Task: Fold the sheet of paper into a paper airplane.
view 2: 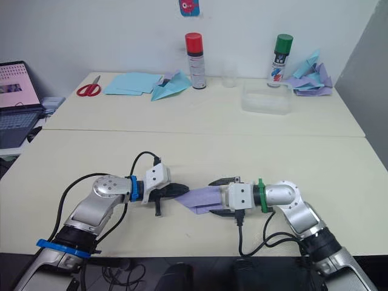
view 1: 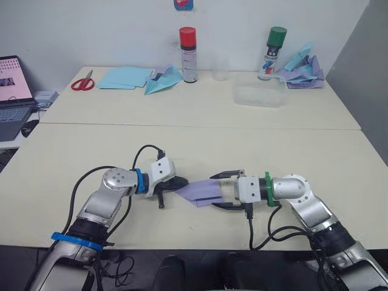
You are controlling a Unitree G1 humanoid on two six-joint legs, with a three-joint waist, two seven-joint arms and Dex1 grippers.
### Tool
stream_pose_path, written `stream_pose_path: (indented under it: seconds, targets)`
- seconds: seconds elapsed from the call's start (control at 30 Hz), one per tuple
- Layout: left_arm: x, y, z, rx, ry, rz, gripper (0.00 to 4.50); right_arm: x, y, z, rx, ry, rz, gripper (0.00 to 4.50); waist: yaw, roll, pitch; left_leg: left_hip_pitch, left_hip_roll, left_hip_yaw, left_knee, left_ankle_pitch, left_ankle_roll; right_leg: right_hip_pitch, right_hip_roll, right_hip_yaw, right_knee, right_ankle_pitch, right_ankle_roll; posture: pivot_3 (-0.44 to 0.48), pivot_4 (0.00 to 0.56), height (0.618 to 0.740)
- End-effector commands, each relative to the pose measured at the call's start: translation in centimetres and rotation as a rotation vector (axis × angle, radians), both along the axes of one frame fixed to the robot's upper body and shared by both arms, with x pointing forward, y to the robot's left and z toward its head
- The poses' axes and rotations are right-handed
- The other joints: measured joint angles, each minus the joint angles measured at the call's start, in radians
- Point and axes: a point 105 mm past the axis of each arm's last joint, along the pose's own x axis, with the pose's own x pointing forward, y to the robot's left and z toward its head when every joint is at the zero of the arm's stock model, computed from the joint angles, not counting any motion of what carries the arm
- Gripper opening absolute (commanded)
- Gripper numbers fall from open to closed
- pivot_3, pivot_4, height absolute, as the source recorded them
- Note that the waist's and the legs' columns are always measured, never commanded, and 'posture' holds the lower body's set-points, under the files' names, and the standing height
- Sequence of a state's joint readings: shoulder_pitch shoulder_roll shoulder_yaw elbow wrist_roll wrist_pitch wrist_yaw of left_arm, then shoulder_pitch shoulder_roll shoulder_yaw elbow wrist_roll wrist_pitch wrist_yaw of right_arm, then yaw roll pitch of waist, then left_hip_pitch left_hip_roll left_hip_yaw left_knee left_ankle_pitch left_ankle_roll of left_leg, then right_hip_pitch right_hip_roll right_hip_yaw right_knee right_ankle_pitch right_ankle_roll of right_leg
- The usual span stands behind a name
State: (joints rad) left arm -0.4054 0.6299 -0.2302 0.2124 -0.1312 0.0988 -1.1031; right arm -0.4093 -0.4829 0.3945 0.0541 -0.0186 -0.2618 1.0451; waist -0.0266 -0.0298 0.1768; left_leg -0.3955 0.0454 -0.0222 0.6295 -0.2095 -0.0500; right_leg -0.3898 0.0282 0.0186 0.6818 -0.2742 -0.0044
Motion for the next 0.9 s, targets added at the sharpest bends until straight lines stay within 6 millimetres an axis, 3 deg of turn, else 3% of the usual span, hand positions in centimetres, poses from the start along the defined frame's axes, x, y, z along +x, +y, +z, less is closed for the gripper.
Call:
stream_pose_path:
  seconds: [0.03, 0.2, 0.5, 0.6, 0.87, 0.9]
  targets:
    - [-0.2, 0.9, -1.9, 0.062, 0.056, 0.013, 0.02, 0.5, 1.0, 0.3, 0.009, -0.047, 0.042, 3.63, 0.0, 0.0, 0.0, 0.0, 0.0, 0.0, 0.0, 0.0, 0.0, 0.0, 0.0, 0.0, 0.0, 0.0, 0.0, 0.0, 0.15, 0.74]
    - [-0.1, 1.3, -1.9, 0.065, 0.061, 0.007, 0.02, 1.3, 3.0, 0.1, 0.045, -0.05, 0.059, 3.63, 0.0, 0.0, 0.0, 0.001, 0.001, -0.001, 0.0, 0.0, 0.0, 0.001, 0.0, 0.0, 0.001, 0.0, 0.0, 0.0, 0.15, 0.74]
    - [-0.2, 1.4, -1.9, 0.06, 0.071, 0.011, 0.02, 1.6, 4.3, -0.2, 0.061, -0.043, 0.111, 3.63, -0.001, 0.0, 0.0, 0.001, 0.001, -0.001, 0.0, 0.0, 0.0, 0.001, 0.0, 0.002, 0.001, 0.0, 0.0, 0.0, 0.15, 0.74]
    - [-0.2, 1.4, -1.9, 0.06, 0.07, 0.015, 0.0, 1.6, 4.2, -0.2, 0.07, -0.019, 0.11, 3.05, -0.001, 0.0, 0.0, 0.001, 0.001, -0.001, 0.0, 0.0, 0.0, 0.001, 0.0, 0.002, 0.002, 0.0, -0.001, 0.0, 0.15, 0.74]
    - [-0.1, 1.6, -2.0, 0.082, 0.066, 0.011, 0.0, 2.4, 4.6, 1.1, 0.139, 0.029, 0.077, 0.11, -0.001, 0.001, 0.0, 0.001, 0.001, -0.001, 0.0, 0.0, 0.0, 0.001, 0.0, 0.002, 0.002, 0.0, -0.001, 0.0, 0.15, 0.74]
    - [-0.1, 1.7, -2.1, 0.087, 0.068, 0.009, 0.0, 2.5, 4.7, 1.2, 0.146, 0.041, 0.066, 0.05, -0.001, 0.001, 0.0, 0.002, 0.001, -0.001, 0.0, 0.0, 0.0, 0.001, 0.0, 0.002, 0.002, 0.0, -0.001, 0.0, 0.15, 0.74]
